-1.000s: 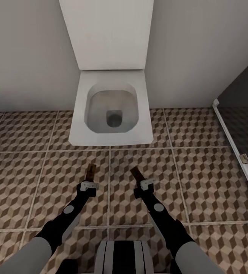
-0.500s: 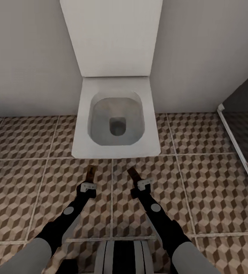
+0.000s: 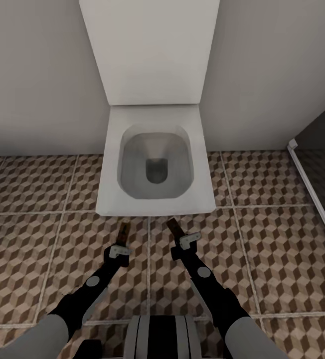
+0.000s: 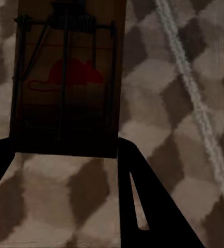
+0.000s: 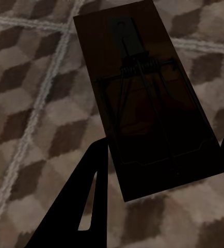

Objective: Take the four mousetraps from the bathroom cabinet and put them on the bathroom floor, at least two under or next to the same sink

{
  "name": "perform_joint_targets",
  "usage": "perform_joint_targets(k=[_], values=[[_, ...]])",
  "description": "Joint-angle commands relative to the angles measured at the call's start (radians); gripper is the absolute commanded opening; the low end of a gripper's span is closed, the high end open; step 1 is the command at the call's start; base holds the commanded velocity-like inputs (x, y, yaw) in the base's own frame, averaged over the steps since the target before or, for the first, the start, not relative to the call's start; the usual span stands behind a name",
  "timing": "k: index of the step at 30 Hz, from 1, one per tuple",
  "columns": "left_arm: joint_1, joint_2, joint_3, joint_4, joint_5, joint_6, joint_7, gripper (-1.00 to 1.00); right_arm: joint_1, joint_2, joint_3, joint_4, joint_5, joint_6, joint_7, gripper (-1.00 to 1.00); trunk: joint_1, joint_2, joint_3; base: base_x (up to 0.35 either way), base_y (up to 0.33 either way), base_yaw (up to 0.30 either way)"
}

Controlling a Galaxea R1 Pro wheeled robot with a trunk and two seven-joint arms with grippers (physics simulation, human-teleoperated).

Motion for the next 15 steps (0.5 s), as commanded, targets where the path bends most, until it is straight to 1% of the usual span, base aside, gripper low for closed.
perform_joint_targets(k=[1, 2, 6, 9, 15], values=[[-0.001, 0.001, -0.025, 0.006, 0.007, -0.004, 0.006, -1.0, 0.0, 0.0, 0.0, 0.0, 0.004, -0.003, 0.0, -1.0, 0.0, 0.0, 0.0, 0.001, 0.0, 0.0], [0.0, 0.0, -0.038, 0.011, 0.008, -0.004, 0.006, -1.0, 0.0, 0.0, 0.0, 0.0, 0.004, -0.003, 0.0, -1.0, 0.0, 0.0, 0.0, 0.0, 0.0, 0.0], [0.0, -0.009, -0.055, 0.043, 0.008, -0.004, 0.006, -1.0, 0.0, -0.001, 0.0, -0.004, 0.004, -0.004, 0.004, -1.0, 0.0, 0.0, 0.0, 0.0, 0.0, 0.0], [0.0, -0.02, -0.058, 0.072, 0.008, -0.005, 0.005, -1.0, 0.0, -0.001, -0.001, -0.007, 0.004, -0.01, 0.017, -1.0, 0.0, 0.0, 0.0, 0.0, 0.0, 0.0], [0.0, -0.024, -0.059, 0.082, 0.007, -0.009, 0.005, -1.0, 0.0, -0.001, -0.001, -0.008, 0.004, -0.025, 0.031, -1.0, 0.0, 0.0, 0.0, 0.0, 0.0, 0.0]])
